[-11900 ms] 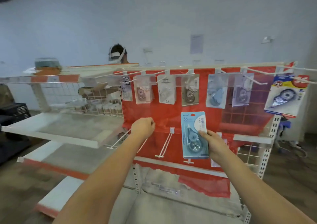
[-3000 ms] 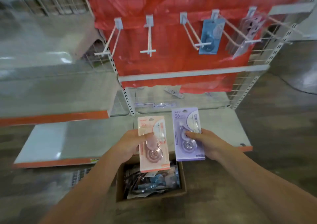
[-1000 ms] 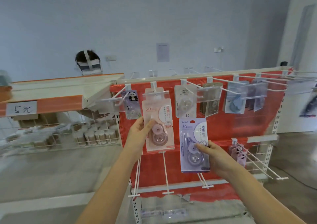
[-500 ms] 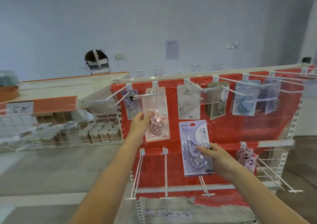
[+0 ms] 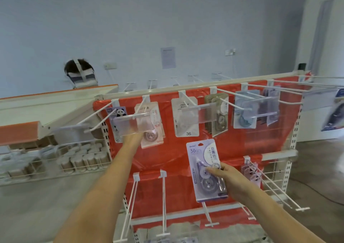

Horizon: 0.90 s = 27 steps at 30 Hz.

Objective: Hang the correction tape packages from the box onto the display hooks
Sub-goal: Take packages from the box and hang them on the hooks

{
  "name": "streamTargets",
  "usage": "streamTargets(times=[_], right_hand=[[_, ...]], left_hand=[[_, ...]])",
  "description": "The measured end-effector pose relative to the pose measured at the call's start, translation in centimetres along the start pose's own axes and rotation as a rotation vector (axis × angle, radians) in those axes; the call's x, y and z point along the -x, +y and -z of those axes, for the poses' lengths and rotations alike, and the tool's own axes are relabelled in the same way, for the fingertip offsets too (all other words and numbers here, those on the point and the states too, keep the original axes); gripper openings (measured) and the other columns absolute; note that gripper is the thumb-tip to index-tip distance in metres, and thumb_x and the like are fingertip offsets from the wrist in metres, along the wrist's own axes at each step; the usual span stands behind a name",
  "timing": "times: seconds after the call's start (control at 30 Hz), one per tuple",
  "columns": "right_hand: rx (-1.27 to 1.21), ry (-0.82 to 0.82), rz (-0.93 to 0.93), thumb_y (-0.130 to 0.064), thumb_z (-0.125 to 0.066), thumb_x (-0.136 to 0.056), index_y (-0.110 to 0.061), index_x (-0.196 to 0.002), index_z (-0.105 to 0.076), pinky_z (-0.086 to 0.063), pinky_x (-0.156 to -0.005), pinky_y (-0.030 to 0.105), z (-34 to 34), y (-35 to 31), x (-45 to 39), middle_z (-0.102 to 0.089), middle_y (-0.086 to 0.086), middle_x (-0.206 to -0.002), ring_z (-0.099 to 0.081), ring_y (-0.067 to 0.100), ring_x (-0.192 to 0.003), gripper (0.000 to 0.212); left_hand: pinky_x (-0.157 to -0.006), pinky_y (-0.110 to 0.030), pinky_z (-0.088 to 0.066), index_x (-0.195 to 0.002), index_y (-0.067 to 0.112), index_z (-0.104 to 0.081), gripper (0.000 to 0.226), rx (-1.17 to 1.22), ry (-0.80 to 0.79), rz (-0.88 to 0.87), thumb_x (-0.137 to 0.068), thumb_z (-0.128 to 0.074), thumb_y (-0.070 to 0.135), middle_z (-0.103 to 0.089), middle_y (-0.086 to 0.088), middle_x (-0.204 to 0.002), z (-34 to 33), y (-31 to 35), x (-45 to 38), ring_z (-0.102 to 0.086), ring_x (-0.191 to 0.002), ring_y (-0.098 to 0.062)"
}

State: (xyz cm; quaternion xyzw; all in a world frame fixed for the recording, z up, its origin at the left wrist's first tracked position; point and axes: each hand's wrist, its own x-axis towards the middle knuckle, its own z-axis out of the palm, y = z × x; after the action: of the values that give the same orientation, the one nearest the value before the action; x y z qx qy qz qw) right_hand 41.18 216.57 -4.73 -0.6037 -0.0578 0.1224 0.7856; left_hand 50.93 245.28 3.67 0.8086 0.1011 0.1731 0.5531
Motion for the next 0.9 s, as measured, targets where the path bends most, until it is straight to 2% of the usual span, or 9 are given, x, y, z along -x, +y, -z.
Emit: streamTargets(times=[0.1,0.2,0.27,0.33,0.4,0.57,0.67,0.8,0.9], right_hand=[[0.0,0.011,-0.005,-0.014,-0.069,-0.076,0.001,-0.111,-0.062,-0.056,-0.075,0.036,-0.2,0.1,-0.1,-0.071,0.016,-0.104,-0.07,0.029,-0.091,0.039],[-0.011,0.037,-0.023,-0.015,-0.072,-0.074,0.001,-0.114,-0.062,-0.054,-0.082,0.042,-0.3,0.5,0.0,-0.071,0.017,-0.106,-0.068,0.032,-0.095,0.045],[-0.02,0.066,-0.041,-0.017,-0.073,-0.071,0.0,-0.115,-0.061,-0.053,-0.086,0.045,-0.3,0.7,0.4,-0.07,0.018,-0.107,-0.067,0.034,-0.096,0.048],[-0.032,0.101,-0.05,-0.017,-0.074,-0.069,-0.002,-0.115,-0.062,-0.054,-0.084,0.044,-0.3,0.9,1.1,-0.07,0.017,-0.106,-0.068,0.034,-0.095,0.05],[-0.042,0.143,-0.037,-0.018,-0.074,-0.069,-0.003,-0.113,-0.063,-0.056,-0.078,0.039,-0.4,0.9,1.9,-0.072,0.015,-0.103,-0.069,0.03,-0.09,0.048],[-0.055,0.235,0.025,-0.019,-0.073,-0.069,-0.002,-0.112,-0.063,-0.057,-0.077,0.038,-0.2,0.1,4.8,-0.072,0.014,-0.101,-0.07,0.026,-0.086,0.047],[-0.076,0.291,0.061,-0.016,-0.069,-0.076,-0.002,-0.112,-0.061,-0.058,-0.068,0.035,0.6,-0.7,6.7,-0.073,0.013,-0.095,-0.07,0.024,-0.079,0.04],[-0.102,0.368,0.125,-0.015,-0.066,-0.081,-0.007,-0.116,-0.06,-0.058,-0.076,0.037,2.9,-2.0,8.9,-0.073,0.009,-0.098,-0.07,0.024,-0.085,0.037],[-0.13,0.387,0.179,-0.012,-0.061,-0.087,-0.008,-0.112,-0.061,-0.059,-0.072,0.034,5.1,-3.3,10.3,-0.074,0.008,-0.094,-0.071,0.022,-0.082,0.025]], left_hand=[[-0.088,-0.039,-0.051,-0.085,0.011,-0.062,0.045,-0.273,-0.056,0.051,-0.087,-0.056,0.055,-0.069,-0.012,-0.091,-0.1,-2.3,1.0,-0.065,-0.091,-0.03],[-0.084,-0.032,-0.046,-0.096,0.006,-0.065,0.034,-0.464,-0.159,0.053,-0.093,-0.054,0.038,-0.068,-0.014,-0.101,-0.3,-4.4,2.9,-0.063,-0.1,-0.032],[-0.083,-0.029,-0.043,-0.096,0.01,-0.066,0.022,-0.563,-0.235,0.019,-0.094,-0.054,0.028,-0.067,-0.013,-0.104,-0.7,-5.2,4.1,-0.062,-0.107,-0.03],[-0.088,-0.028,-0.042,-0.11,0.009,-0.064,0.026,-0.675,-0.284,-0.026,-0.095,-0.052,0.027,-0.065,-0.01,-0.116,-1.4,-5.7,5.0,-0.058,-0.113,-0.027],[-0.089,-0.029,-0.042,-0.114,0.01,-0.062,0.028,-0.764,-0.327,-0.098,-0.094,-0.051,0.027,-0.064,-0.01,-0.121,-2.1,-5.6,5.7,-0.056,-0.115,-0.027],[-0.087,-0.03,-0.045,-0.109,0.014,-0.061,0.025,-0.89,-0.426,-0.3,-0.092,-0.049,0.029,-0.066,-0.009,-0.114,-4.3,-4.5,7.3,-0.06,-0.109,-0.027],[-0.088,-0.032,-0.045,-0.112,0.015,-0.06,0.027,-0.938,-0.451,-0.432,-0.093,-0.049,0.03,-0.064,-0.01,-0.116,-6.3,-2.9,8.7,-0.058,-0.11,-0.028],[-0.088,-0.033,-0.046,-0.114,0.012,-0.058,0.03,-0.961,-0.472,-0.566,-0.095,-0.045,0.031,-0.064,-0.011,-0.117,-9.3,-1.0,10.9,-0.058,-0.11,-0.03],[-0.088,-0.034,-0.046,-0.117,0.012,-0.057,0.032,-0.961,-0.492,-0.64,-0.096,-0.045,0.032,-0.063,-0.011,-0.119,-11.7,0.4,12.6,-0.058,-0.11,-0.029]])
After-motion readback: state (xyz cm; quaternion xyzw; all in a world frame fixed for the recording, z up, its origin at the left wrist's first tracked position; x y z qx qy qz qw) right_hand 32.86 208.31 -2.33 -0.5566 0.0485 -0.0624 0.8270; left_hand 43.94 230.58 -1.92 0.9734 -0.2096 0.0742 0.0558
